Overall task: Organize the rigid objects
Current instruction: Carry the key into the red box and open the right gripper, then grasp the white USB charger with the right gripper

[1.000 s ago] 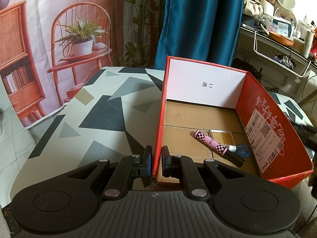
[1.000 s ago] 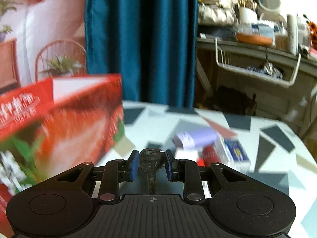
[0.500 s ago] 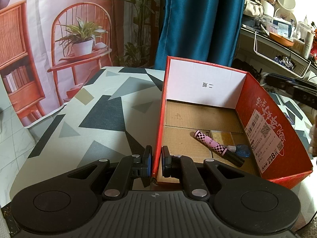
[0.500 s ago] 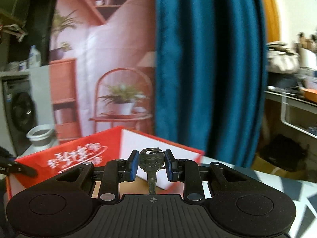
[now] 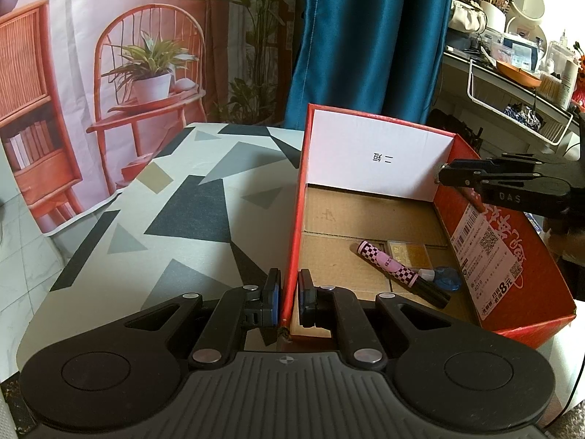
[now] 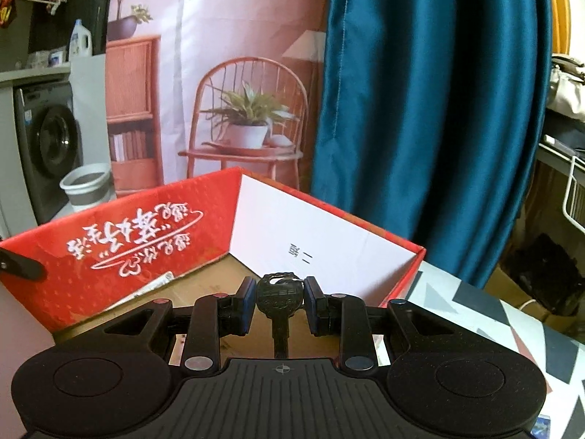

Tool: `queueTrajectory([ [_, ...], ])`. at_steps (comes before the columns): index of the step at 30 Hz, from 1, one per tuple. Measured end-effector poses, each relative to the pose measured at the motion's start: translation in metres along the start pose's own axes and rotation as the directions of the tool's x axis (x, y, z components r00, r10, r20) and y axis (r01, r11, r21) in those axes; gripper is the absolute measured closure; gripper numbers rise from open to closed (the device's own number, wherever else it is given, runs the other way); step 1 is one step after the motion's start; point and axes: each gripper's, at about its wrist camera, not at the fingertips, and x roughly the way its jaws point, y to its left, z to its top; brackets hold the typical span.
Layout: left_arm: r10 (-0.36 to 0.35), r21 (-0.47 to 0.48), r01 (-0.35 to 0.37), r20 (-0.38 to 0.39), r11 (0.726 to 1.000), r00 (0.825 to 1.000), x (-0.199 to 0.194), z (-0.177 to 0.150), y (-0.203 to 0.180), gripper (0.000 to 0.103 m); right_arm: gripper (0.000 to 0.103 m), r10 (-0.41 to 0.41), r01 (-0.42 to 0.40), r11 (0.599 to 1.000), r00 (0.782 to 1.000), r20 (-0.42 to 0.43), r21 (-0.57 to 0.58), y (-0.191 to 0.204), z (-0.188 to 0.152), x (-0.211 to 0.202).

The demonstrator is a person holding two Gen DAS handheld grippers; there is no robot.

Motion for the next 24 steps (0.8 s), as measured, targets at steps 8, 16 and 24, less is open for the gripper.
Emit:
queueTrajectory([
  [8,-0.001,0.000,0.001,0.001,1.000,1.000,0.000,0.000,0.000,0.092,0.079,-0.059,0.058,0.998,0.997,0.048,0.025,-0.007,0.001,-0.010],
  [16,-0.002,-0.003,0.002,0.000,1.000,1.000,0.000,0.000,0.001,0.092,0.060,-0.165,0.155,0.985,0.976,0.145,0.080,-0.019,-0.010,-0.037],
  [24,-0.002,-0.004,0.002,0.001,1.000,1.000,0.000,0.000,0.001,0.092,0.053,-0.361,0.338,0.931,0.905,0.223,0.136,-0.038,-0.026,-0.065],
])
